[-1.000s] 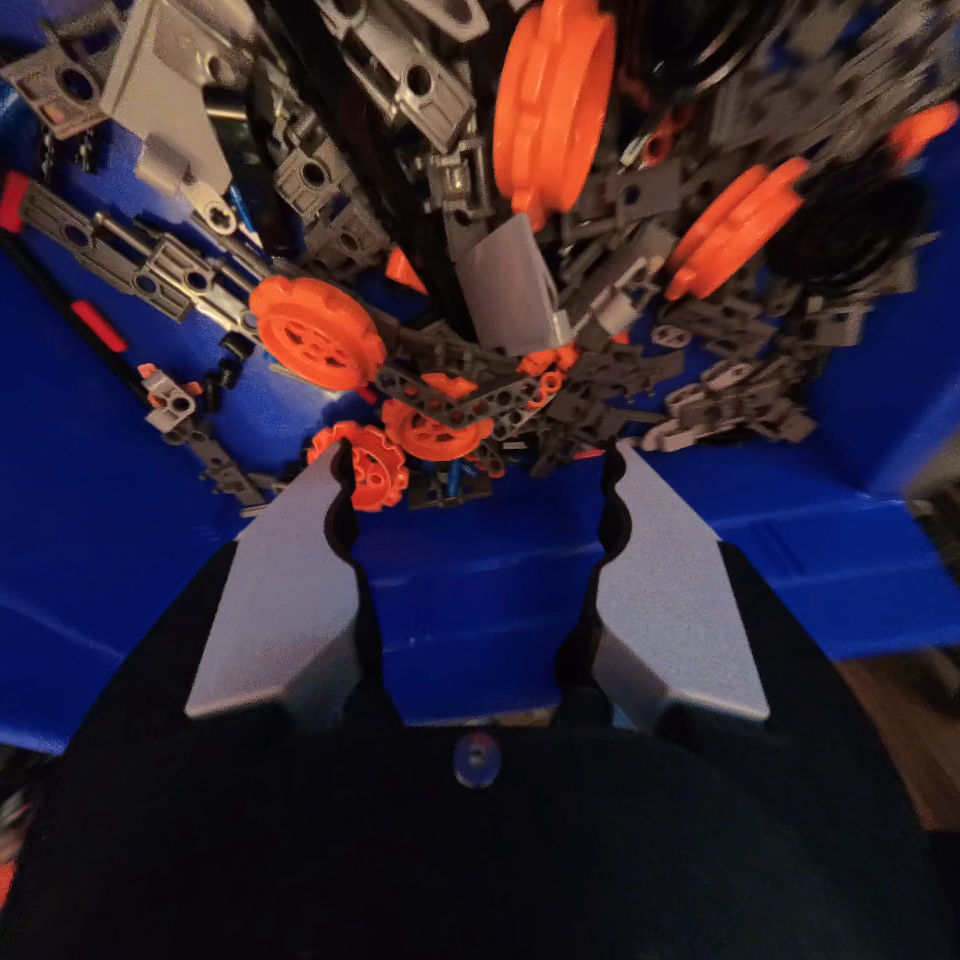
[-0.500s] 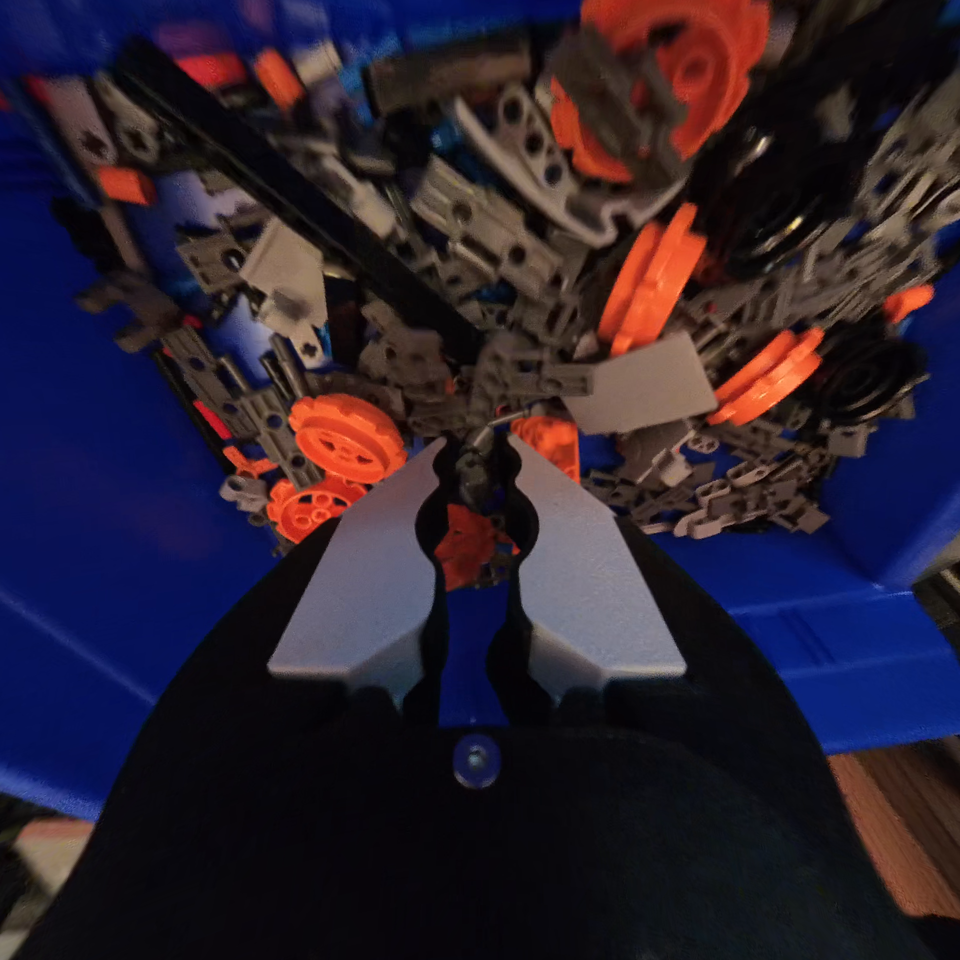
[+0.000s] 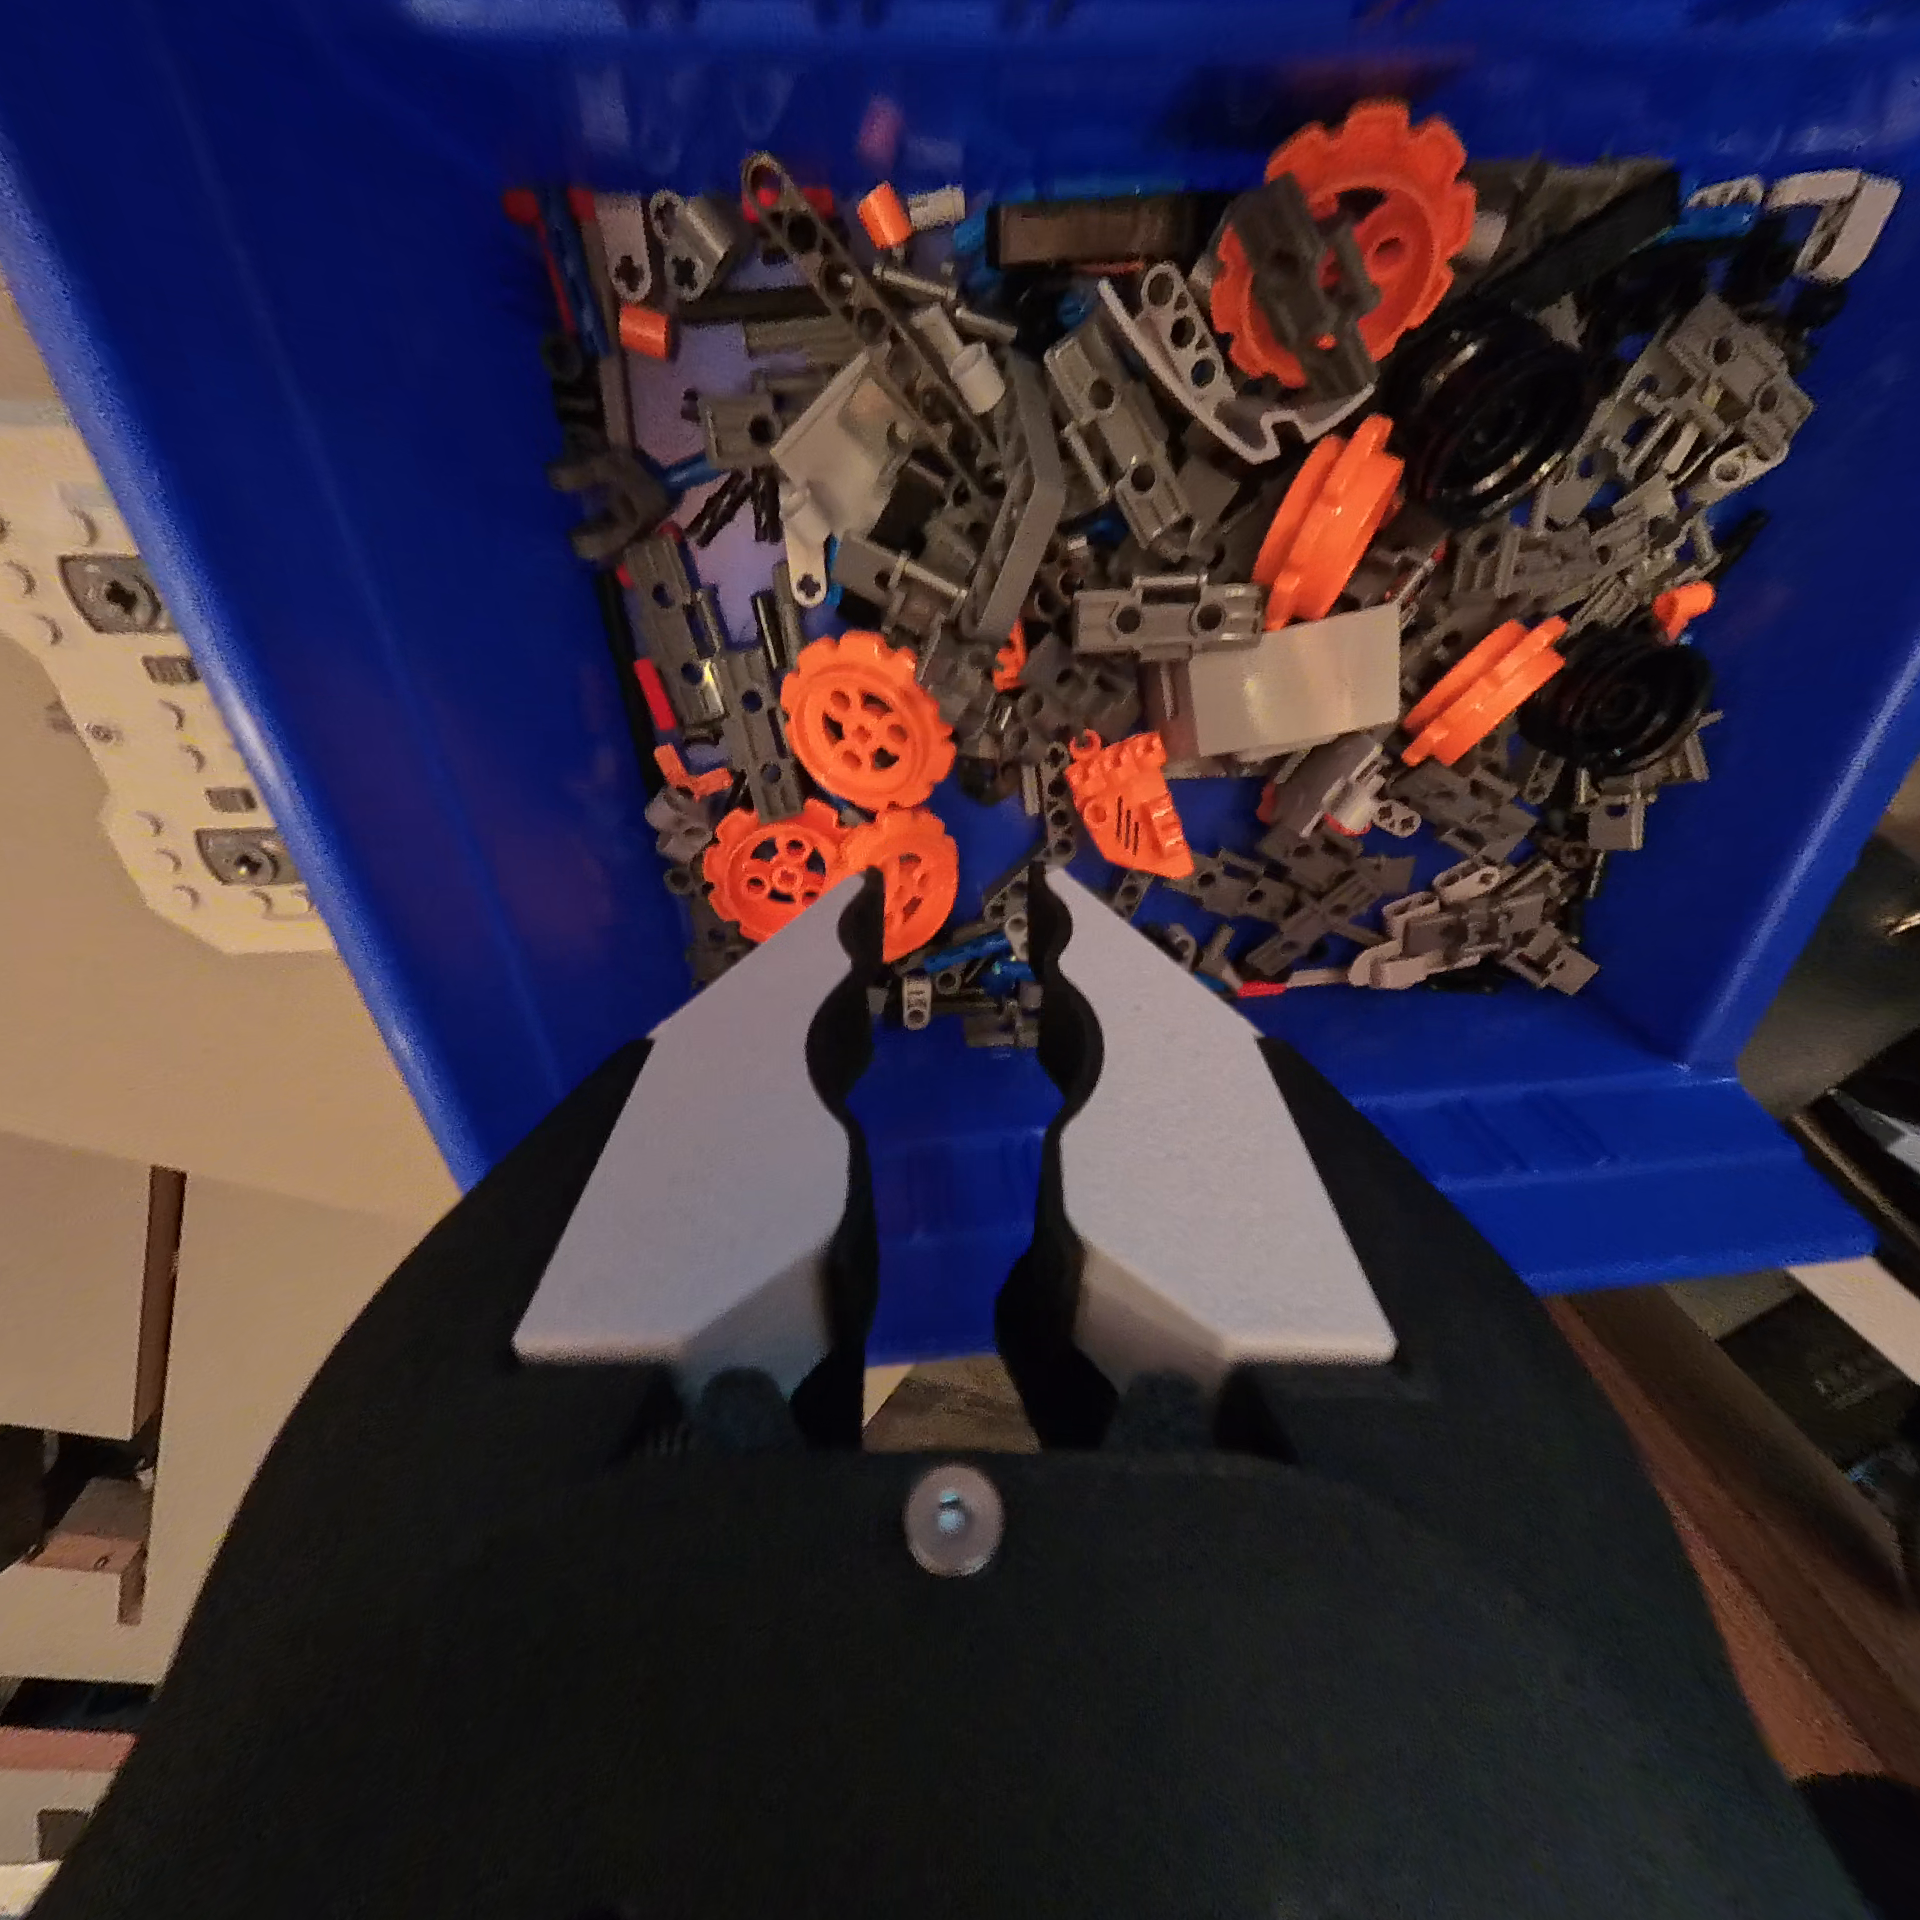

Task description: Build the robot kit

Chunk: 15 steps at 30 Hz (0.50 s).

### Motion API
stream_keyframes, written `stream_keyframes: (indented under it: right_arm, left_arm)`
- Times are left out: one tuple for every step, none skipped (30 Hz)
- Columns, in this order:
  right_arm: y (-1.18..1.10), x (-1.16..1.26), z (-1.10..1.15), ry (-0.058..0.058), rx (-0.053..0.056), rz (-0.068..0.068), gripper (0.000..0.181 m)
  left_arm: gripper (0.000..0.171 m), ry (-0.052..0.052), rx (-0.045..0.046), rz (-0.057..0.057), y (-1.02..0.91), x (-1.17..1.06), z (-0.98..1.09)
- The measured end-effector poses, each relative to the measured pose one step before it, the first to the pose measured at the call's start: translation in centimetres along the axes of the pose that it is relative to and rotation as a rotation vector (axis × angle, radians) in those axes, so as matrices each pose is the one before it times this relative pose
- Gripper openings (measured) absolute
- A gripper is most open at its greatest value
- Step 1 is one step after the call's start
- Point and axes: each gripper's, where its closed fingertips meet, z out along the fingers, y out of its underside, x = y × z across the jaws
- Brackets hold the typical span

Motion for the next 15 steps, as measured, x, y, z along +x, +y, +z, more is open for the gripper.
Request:
stream_keyframes:
  right_arm:
    - [0.014,-0.008,0.003,-0.0003,-0.0004,0.0002,0.017]
    - [0.01,-0.011,0.019,-0.0008,-0.0013,0.0003,0.017]
    - [0.012,-0.005,0.011,-0.0005,-0.0009,-0.0003,0.017]
    - [0.007,0.001,0.014,0.0,-0.0005,-0.0002,0.017]
    - [0.004,0.006,0.002,0.0001,-0.0005,0.0004,0.017]
    - [0.013,0.001,0.007,0.0,-0.0006,0.0007,0.017]
    - [0.01,-0.002,0.012,-0.0001,-0.0007,0.0002,0.017]
    - [0.007,-0.003,0.016,0.0,-0.001,-0.0002,0.017]
    - [0.013,0.006,0.01,0.0002,-0.001,-0.0003,0.017]
    - [0.013,-0.004,0.006,0.0002,-0.0008,-0.0002,0.017]
    - [0.012,0.0,0.011,0.0,-0.0009,0.0001,0.017]
    - [-0.002,0.006,0.012,-0.0001,-0.0006,0.0003,0.017]
    - [0.015,0.0,0.007,-0.0003,-0.0007,0.0002,0.017]
    - [0.02,-0.011,0.02,-0.0004,-0.0013,-0.0001,0.017]
    - [0.002,0.001,0.002,0.0002,-0.0006,-0.0007,0.017]
  left_arm:
    - [0.026,-0.0061,-0.00496,0.0014,0.333,-0.134,-0.149]
    - [0.023,-0.0021,-0.0094,-0.0038,0.389,-0.115,-0.075]
    - [0.02,-0.0187,-0.02766,-0.0012,0.633,-0.343,0.006]
    - [0.017,-0.0118,-0.03219,0.0114,0.678,-0.121,0.067]
    - [0.015,0.0049,-0.01771,0.0127,0.425,0.199,0.054]
    - [0.015,-0.0034,-0.0156,0.0043,0.327,0.041,0.073]
    - [0.015,0.0084,-0.01898,0.0052,0.356,0.221,0.131]
    - [0.016,0.0052,-0.01247,0.0082,0.243,0.18,0.121]
    - [0.015,-0.0094,-0.00523,0.001,0.153,-0.144,0.061]
    - [0.015,0.0102,-0.00147,-0.0048,0.096,0.096,0.092]
    - [0.016,0.0273,0.00021,0.0013,0.045,0.377,0.133]
    - [0.016,0.0067,-0.0047,0.0068,0.041,0.112,0.184]
    - [0.016,0.0045,-0.01305,0.0059,0.072,0.096,0.298]
    - [0.016,0.0231,-0.01617,0.0093,0.029,0.408,0.403]
    - [0.018,0.0021,-0.02594,0.0163,0.144,0.127,0.467]
